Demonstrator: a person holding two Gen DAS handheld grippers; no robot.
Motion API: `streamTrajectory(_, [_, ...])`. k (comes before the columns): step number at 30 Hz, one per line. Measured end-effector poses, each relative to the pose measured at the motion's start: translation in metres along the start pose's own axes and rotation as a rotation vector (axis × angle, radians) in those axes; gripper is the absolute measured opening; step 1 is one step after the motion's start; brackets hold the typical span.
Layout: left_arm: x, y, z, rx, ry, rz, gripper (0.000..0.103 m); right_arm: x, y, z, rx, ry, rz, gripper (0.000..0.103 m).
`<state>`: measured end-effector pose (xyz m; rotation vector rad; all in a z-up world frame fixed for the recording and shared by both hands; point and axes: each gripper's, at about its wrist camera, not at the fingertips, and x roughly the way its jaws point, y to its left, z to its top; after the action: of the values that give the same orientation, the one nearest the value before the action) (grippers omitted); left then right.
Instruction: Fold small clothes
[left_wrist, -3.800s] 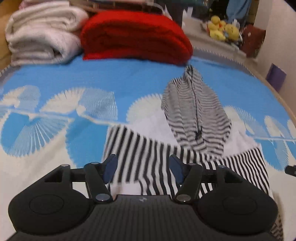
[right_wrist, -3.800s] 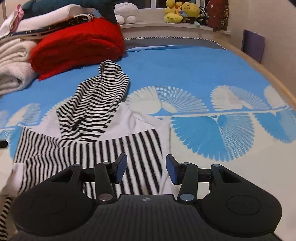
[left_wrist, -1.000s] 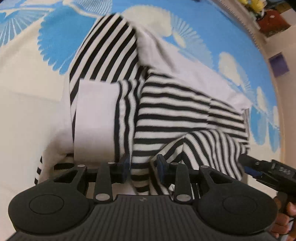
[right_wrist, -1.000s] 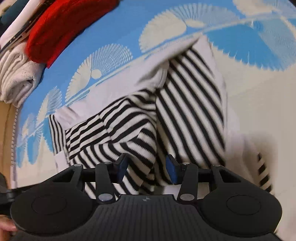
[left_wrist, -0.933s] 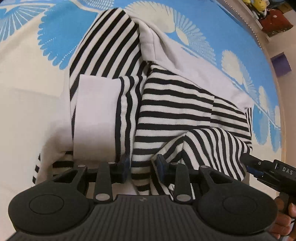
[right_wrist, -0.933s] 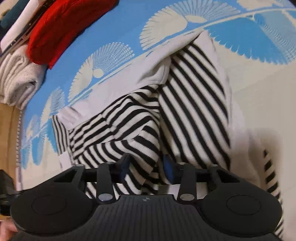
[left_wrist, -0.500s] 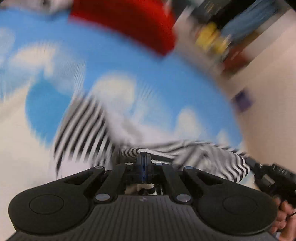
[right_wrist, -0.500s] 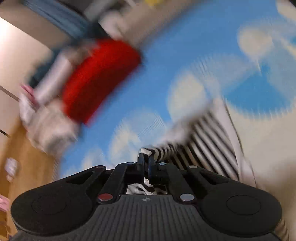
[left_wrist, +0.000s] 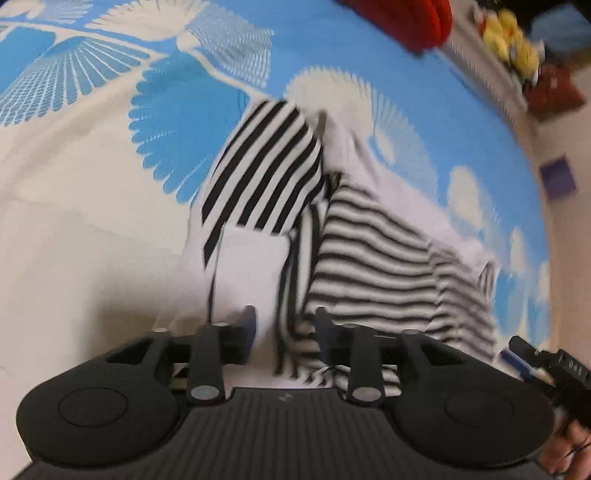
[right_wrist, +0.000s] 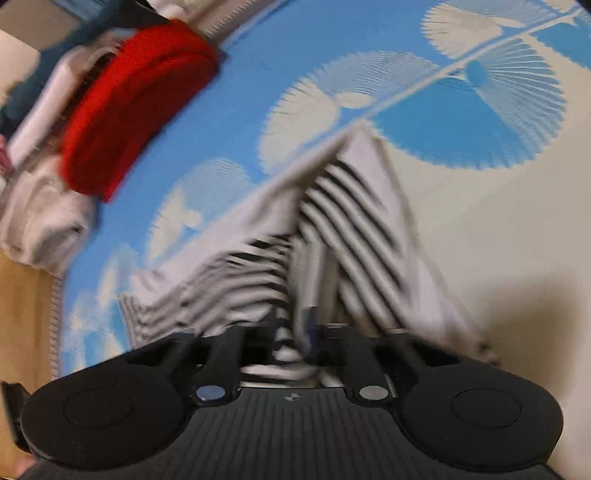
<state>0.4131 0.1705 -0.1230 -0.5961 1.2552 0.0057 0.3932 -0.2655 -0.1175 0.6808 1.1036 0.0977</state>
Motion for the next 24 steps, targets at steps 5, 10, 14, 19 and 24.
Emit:
streamTrajectory(5, [0.019,-0.009,-0.001,-0.019,0.069,-0.016,0.039,0.020,0.014,-0.003,0.046,0.051,-0.016,0.056])
streamTrajectory(10, [0.036,-0.004,-0.005,-0.053,0.085,-0.010,0.039,0.041,0.020,-0.017,-0.018,0.086,-0.141,0.020])
streamTrajectory(14, [0.021,-0.002,0.003,-0.084,-0.005,-0.044,0.003,0.028,0.021,-0.015,-0.010,0.024,-0.050,0.001])
streamTrajectory(19, [-0.049,-0.016,0.014,0.045,-0.288,-0.184,0.003,-0.027,0.021,-0.001,0.008,-0.164,0.124,0.001])
streamTrajectory(24, [0.000,0.005,0.009,0.022,0.020,-0.014,0.004,0.002,-0.017,-0.005,0.040,0.044,-0.120,0.001])
